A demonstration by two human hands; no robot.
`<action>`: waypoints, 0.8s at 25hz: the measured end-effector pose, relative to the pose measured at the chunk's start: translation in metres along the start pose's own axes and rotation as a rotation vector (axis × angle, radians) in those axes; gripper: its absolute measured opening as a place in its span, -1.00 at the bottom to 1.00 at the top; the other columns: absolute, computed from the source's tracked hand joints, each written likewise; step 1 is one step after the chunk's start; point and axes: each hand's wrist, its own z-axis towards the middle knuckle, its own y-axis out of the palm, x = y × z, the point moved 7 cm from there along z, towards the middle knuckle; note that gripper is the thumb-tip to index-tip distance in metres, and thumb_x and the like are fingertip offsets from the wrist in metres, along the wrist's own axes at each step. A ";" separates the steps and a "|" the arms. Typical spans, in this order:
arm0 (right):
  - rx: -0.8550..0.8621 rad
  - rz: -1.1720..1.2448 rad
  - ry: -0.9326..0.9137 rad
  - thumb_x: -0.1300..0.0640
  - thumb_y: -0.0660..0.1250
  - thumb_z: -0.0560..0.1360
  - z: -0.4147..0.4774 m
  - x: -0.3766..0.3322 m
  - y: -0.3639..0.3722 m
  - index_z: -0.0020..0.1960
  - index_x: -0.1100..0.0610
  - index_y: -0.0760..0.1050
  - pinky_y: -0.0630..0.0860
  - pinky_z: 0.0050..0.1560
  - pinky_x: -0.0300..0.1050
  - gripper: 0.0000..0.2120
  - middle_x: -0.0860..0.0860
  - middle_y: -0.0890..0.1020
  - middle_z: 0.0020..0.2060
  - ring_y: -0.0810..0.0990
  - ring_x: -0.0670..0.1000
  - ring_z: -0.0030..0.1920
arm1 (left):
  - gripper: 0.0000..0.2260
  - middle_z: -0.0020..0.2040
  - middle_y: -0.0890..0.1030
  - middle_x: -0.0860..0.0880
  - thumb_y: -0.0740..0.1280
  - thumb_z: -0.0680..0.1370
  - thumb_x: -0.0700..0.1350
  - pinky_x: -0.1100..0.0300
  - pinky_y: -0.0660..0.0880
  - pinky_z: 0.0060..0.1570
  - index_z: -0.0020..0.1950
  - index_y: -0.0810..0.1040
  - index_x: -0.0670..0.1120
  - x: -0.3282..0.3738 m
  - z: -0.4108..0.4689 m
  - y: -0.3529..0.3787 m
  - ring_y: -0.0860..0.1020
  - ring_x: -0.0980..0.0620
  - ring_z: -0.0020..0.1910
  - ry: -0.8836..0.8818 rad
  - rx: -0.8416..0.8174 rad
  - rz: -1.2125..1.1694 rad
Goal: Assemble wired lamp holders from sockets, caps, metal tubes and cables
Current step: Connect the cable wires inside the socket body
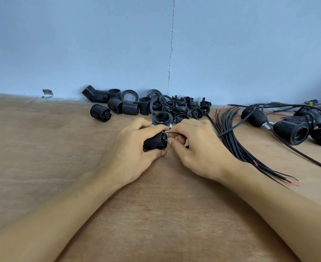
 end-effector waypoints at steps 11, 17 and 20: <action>0.044 0.027 0.075 0.16 0.32 0.54 -0.002 -0.003 0.006 -0.10 0.02 0.47 0.35 0.09 0.04 -0.93 -0.24 0.33 -0.33 0.33 -0.12 -0.19 | -0.56 -0.01 0.56 0.06 0.62 0.36 -0.02 0.15 0.51 0.01 0.22 0.67 0.10 0.005 -0.002 0.000 0.56 0.10 -0.02 0.012 -0.013 0.039; 0.054 0.168 0.167 0.19 0.38 0.52 -0.002 0.005 0.005 -0.17 0.11 0.53 0.39 -0.06 -0.09 -0.90 -0.15 0.46 -0.35 0.41 -0.10 -0.25 | -0.57 -0.03 0.54 0.09 0.64 0.36 -0.03 0.28 0.46 -0.06 0.21 0.70 0.08 0.001 -0.001 0.002 0.54 0.13 -0.06 -0.021 -0.016 0.066; 0.052 0.307 0.293 0.19 0.40 0.51 -0.004 0.016 0.002 -0.16 0.06 0.62 0.36 -0.25 -0.37 -0.91 -0.10 0.55 -0.35 0.47 -0.18 -0.30 | -0.56 -0.05 0.50 0.09 0.63 0.38 -0.03 0.45 0.35 -0.11 0.24 0.68 0.10 0.005 0.002 0.003 0.49 0.14 -0.09 -0.016 -0.024 0.093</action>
